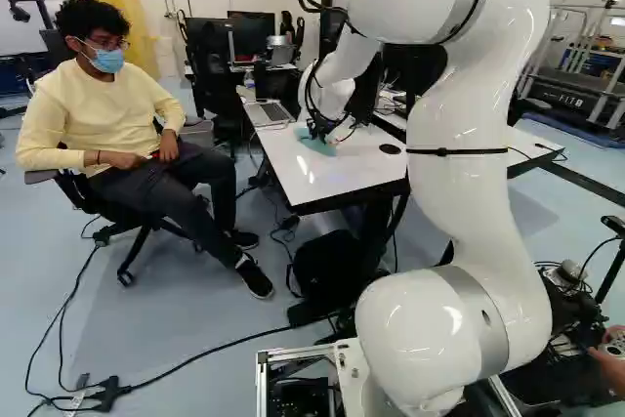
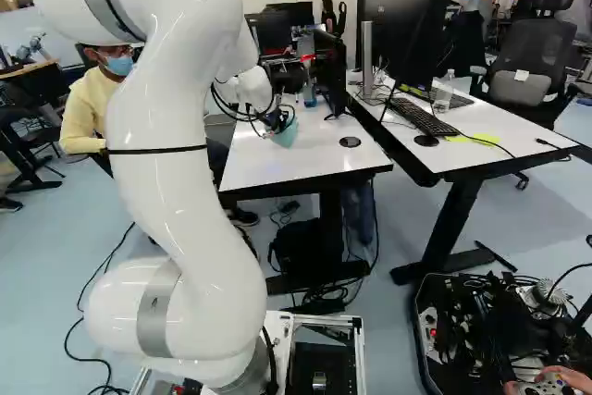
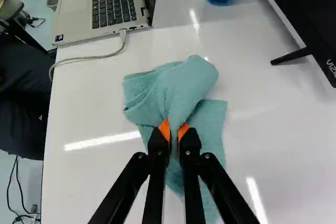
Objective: Clean the table with the green towel
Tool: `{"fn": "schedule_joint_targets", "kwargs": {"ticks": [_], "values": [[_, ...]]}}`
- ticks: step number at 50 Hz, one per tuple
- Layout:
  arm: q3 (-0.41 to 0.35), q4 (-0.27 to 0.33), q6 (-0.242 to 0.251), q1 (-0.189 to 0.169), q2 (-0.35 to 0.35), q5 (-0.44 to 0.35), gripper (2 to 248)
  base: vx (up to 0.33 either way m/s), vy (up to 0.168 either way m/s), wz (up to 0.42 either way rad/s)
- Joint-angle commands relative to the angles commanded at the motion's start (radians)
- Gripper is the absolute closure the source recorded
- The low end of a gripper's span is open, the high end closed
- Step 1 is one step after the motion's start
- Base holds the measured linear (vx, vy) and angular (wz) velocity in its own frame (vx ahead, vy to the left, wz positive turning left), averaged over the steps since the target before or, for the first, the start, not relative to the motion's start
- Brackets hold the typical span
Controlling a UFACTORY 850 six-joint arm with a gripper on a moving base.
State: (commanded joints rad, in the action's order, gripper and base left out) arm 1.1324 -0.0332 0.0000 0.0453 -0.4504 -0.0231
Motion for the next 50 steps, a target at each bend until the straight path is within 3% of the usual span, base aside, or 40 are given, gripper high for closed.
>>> {"fn": "schedule_joint_targets", "kwargs": {"ticks": [26,50], "values": [[-0.093,0.0,0.0,-0.066,0.072,0.0,213,0.0,0.0,0.0],[-0.081,0.0,0.0,-0.137,0.063,0.0,213,0.0,0.0,0.0]]}}
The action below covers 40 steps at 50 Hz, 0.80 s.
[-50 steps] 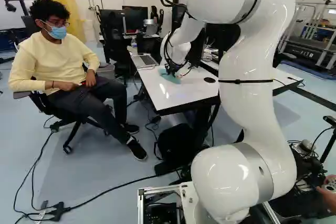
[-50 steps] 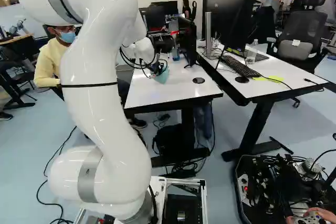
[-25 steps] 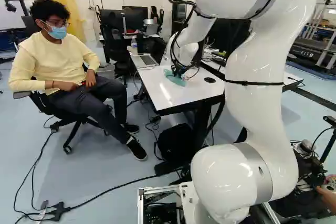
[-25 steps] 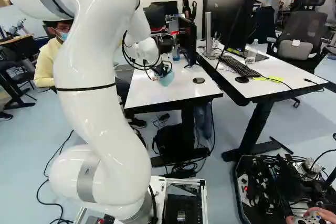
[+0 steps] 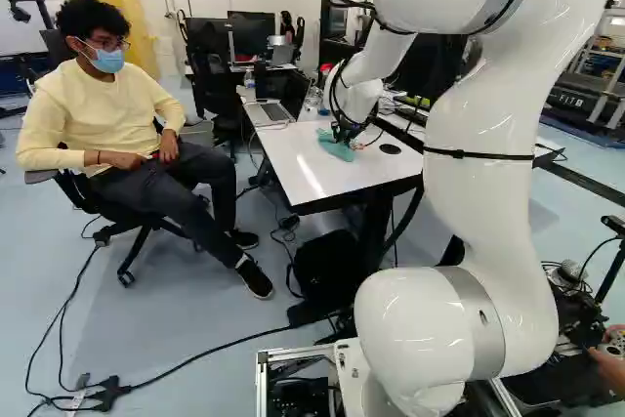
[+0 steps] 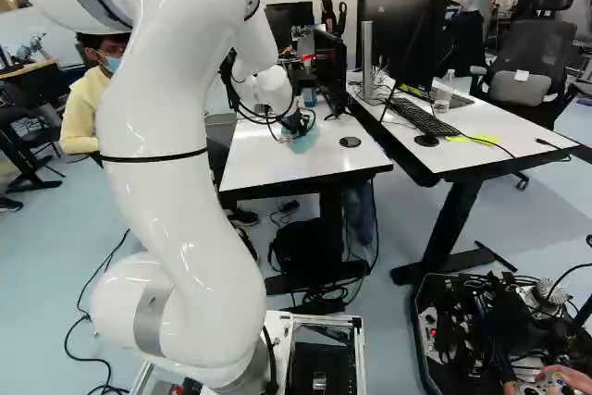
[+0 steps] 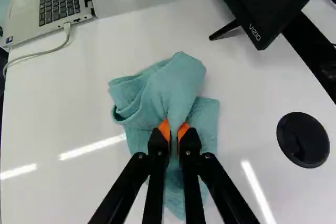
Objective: Clean the table with the green towel
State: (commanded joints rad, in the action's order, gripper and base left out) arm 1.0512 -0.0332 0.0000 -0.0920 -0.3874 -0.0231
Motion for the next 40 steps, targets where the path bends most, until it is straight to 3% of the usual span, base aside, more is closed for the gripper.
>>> {"fn": "schedule_joint_targets", "kwargs": {"ticks": [16,28,40], "values": [[0.064,0.0,0.0,-0.036,-0.05,0.0,213,0.0,0.0,0.0],[0.127,0.0,0.0,-0.034,-0.098,0.0,213,0.0,0.0,0.0],[0.141,0.0,0.0,-0.031,-0.108,0.0,213,0.0,0.0,0.0]]}}
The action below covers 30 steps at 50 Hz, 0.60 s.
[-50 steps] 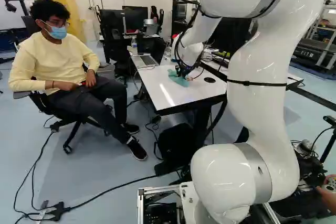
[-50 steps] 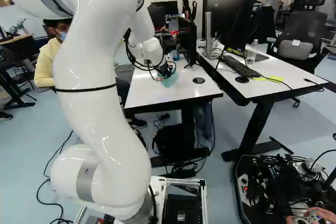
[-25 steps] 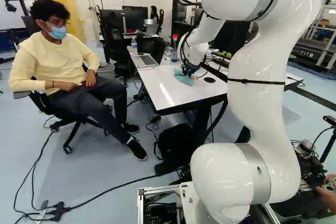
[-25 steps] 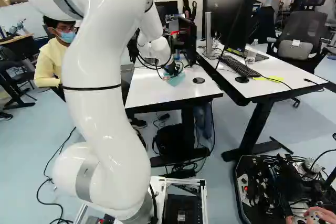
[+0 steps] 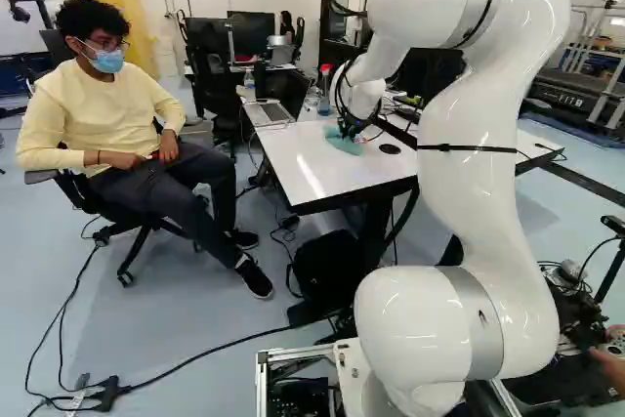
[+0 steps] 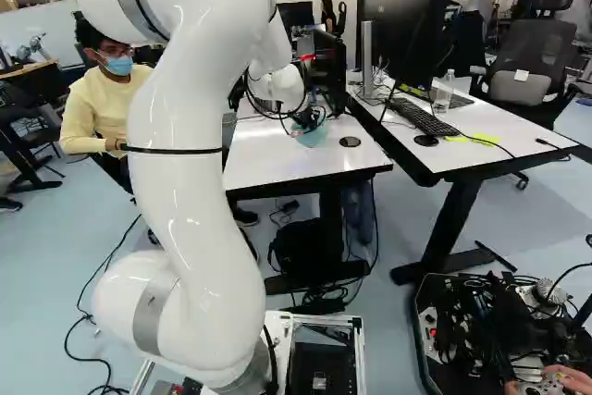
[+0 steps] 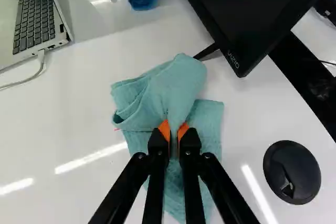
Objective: Clean the table with the green towel
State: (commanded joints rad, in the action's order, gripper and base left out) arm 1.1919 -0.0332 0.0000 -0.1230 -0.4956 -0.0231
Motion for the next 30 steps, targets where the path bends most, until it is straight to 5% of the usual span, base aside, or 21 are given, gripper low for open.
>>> {"fn": "schedule_joint_targets", "kwargs": {"ticks": [30], "values": [[-0.144,0.0,0.0,-0.002,0.169,0.007,213,0.0,0.0,0.0]]}}
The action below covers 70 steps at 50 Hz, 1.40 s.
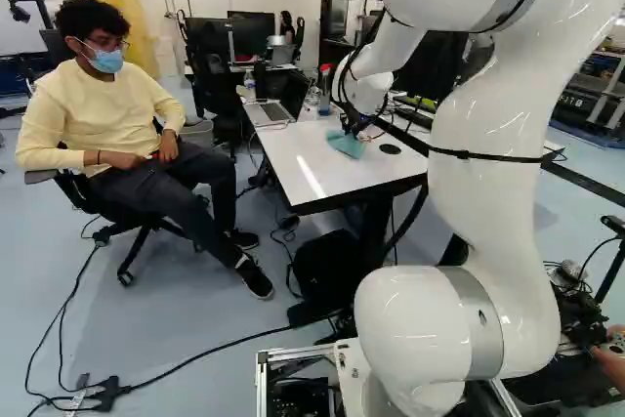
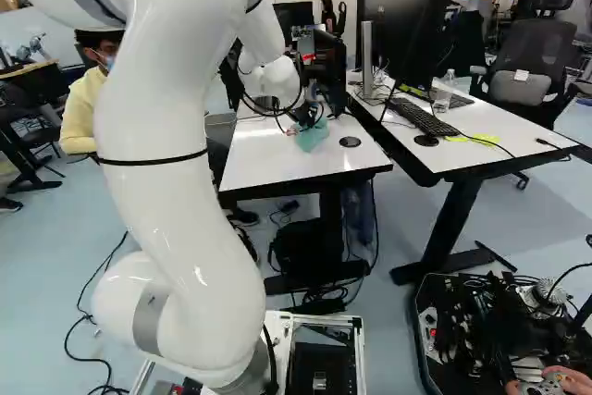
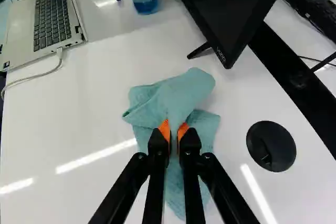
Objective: Clean the table with the green towel
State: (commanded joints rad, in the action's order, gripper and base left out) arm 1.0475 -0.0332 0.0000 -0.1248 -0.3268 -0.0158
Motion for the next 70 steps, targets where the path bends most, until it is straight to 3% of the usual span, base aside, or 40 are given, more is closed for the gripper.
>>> {"fn": "schedule_joint_targets", "kwargs": {"ticks": [18,37,53,70], "values": [[-0.107,0.0,0.0,0.011,0.13,0.021,213,0.0,0.0,0.0],[-0.211,0.0,0.0,0.025,0.27,0.112,213,0.0,0.0,0.0],[-0.227,0.0,0.0,0.027,0.326,0.188,213,0.0,0.0,0.0],[-0.229,0.0,0.0,0.027,0.351,0.218,213,0.0,0.0,0.0]]}}
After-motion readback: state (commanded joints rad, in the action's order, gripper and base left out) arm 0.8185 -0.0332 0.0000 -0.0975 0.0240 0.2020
